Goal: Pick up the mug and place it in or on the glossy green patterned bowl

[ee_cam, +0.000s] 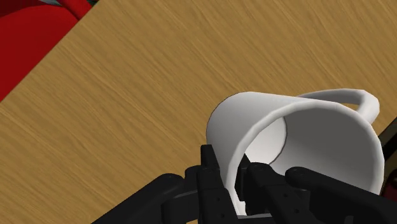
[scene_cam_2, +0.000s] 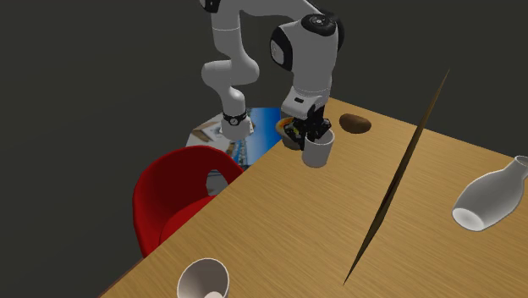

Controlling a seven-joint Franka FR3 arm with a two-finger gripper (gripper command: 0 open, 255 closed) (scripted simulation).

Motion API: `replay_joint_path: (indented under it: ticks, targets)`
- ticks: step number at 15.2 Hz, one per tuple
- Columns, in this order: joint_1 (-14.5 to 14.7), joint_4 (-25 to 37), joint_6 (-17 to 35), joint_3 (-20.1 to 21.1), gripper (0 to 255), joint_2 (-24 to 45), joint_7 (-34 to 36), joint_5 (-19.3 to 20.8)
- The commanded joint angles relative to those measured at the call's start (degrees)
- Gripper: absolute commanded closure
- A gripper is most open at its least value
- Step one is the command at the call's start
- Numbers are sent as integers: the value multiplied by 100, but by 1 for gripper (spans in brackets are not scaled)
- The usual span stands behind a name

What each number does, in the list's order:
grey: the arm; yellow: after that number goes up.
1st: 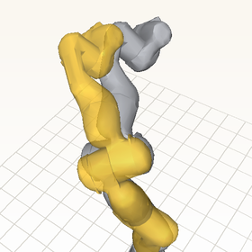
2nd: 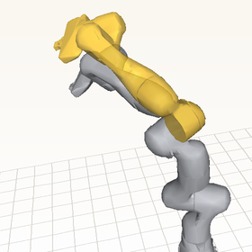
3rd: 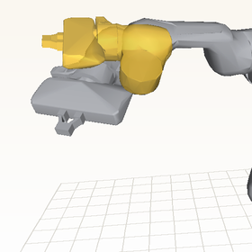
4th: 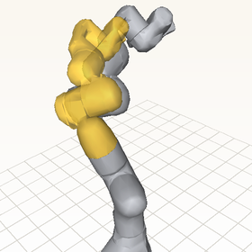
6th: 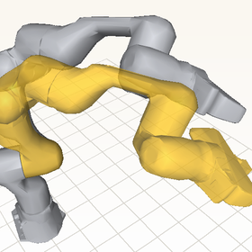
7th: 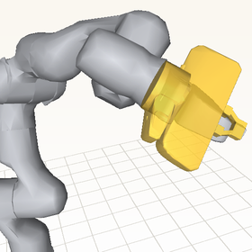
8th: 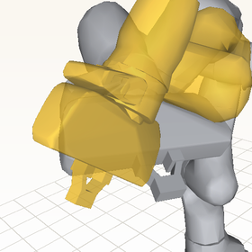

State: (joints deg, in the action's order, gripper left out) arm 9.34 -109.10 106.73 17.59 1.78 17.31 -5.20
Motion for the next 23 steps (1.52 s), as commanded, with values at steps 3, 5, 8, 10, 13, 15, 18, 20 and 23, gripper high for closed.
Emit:
replay_joint_path:
  ticks: [3, 5, 8, 10, 13, 15, 18, 20, 23]
  targets:
    - [-10, 259, -300, -9, 255, -41, 6, -4]
    - [-12, 393, -451, -10, 255, -59, 15, -6]
    - [-14, 567, -638, -12, 255, -72, 27, -6]
    - [5, 87, -593, 8, 255, -528, 23, -150]
    - [63, -565, -582, 30, 255, -1200, 24, -364]
    - [123, -959, -611, 40, 255, -1642, 34, -503]
    - [238, -1495, -707, 53, 255, -2300, 69, -706]
    - [330, -1818, -803, 61, 255, -2736, 109, -836]
    - [488, -2251, -996, 79, 255, -3386, 197, -1024]
